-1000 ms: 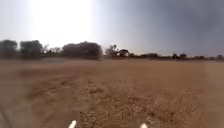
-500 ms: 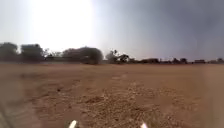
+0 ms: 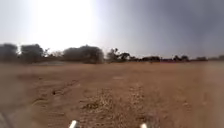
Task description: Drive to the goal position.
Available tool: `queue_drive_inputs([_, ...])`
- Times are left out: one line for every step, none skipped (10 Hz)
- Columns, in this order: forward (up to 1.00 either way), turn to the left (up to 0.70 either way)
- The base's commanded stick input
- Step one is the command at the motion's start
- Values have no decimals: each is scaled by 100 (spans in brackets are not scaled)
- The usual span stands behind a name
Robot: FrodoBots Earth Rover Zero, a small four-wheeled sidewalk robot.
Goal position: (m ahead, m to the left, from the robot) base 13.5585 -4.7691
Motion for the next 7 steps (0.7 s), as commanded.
queue_drive_inputs([50, -11])
queue_drive_inputs([50, -35])
queue_drive_inputs([50, -44])
queue_drive_inputs([50, -20])
queue_drive_inputs([50, 0])
queue_drive_inputs([50, 0])
queue_drive_inputs([50, 0])
